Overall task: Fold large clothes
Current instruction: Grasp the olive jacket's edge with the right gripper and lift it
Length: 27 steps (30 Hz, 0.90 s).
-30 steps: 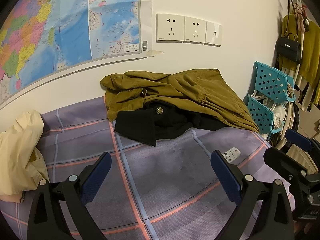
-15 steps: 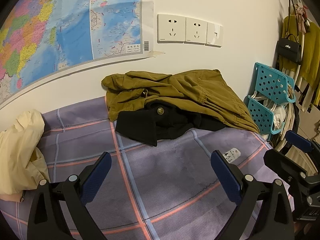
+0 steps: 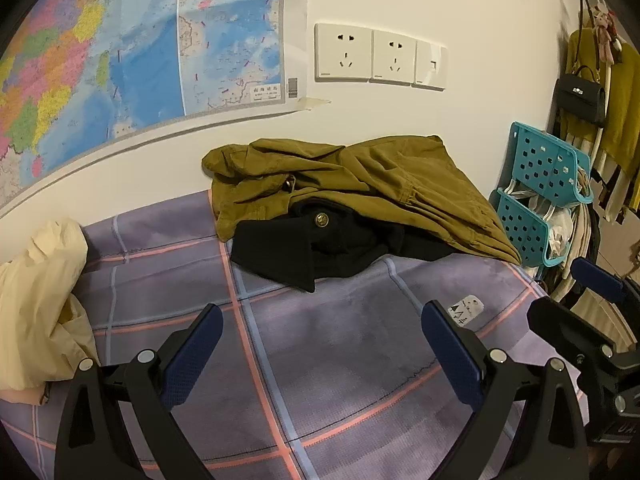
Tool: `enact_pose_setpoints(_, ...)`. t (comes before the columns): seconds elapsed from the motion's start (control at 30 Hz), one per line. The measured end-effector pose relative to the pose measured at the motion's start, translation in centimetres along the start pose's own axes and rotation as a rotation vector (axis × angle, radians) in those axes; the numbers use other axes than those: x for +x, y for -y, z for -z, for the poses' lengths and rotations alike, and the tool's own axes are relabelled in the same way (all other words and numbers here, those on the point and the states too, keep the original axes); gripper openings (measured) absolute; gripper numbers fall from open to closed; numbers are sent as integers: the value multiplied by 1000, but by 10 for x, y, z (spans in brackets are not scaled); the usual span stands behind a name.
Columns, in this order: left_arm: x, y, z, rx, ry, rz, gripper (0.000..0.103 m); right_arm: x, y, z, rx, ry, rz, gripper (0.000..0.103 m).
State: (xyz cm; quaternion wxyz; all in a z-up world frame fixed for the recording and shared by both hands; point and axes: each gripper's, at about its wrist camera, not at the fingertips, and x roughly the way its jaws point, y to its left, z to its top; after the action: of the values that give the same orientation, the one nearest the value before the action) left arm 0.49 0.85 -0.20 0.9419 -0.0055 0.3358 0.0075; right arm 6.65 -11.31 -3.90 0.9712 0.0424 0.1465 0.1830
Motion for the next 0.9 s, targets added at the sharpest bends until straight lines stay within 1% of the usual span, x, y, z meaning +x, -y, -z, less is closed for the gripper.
enact_pose_setpoints(0.07,5,-3,-2,-3,-11,-4,96,4,1,-4,-9,-11,-5,97)
enact_pose_setpoints(0.13,10,-10,-6,-10,-16,-24,96,12,1,-10,-27,-17,-10,97)
enact_pose_setpoints(0.23,22,-24,-11,-31,-32,-49,96,28,0,-25,-84,-17,-3,97)
enact_pose_setpoints(0.37,39,-45,-20,-64,-48,-86,96,65,1,-50,-148,-46,-29,97)
enact_pose_setpoints(0.43,47,-54,-23,-80,-58,-104,96,93,-3,-66,-203,-69,-29,95)
enact_pose_setpoints(0.47,52,-60,-25,-91,-66,-113,96,107,-7,-74,-229,-78,-35,91)
enact_pose_setpoints(0.5,57,-64,-27,-96,-74,-119,96,119,-10,-79,-246,-93,-49,83)
enact_pose_setpoints(0.53,60,-66,-27,-99,-80,-126,96,134,-12,-86,-261,-109,-59,78)
enact_pose_setpoints(0.6,66,-72,-30,-102,-83,-140,96,162,-12,-98,-241,-153,-108,55)
enact_pose_setpoints(0.63,69,-74,-31,-102,-84,-148,96,174,-12,-104,-221,-164,-121,52)
enact_pose_setpoints(0.73,77,-81,-34,-109,-92,-156,96,209,-17,-116,-220,-186,-123,52)
enact_pose_setpoints(0.8,81,-85,-35,-114,-98,-160,96,226,-22,-119,-228,-205,-150,52)
enact_pose_setpoints(0.87,86,-88,-35,-113,-107,-168,96,240,-28,-120,-259,-208,-124,53)
enact_pose_setpoints(0.9,88,-89,-35,-114,-110,-171,96,244,-30,-121,-267,-209,-123,36)
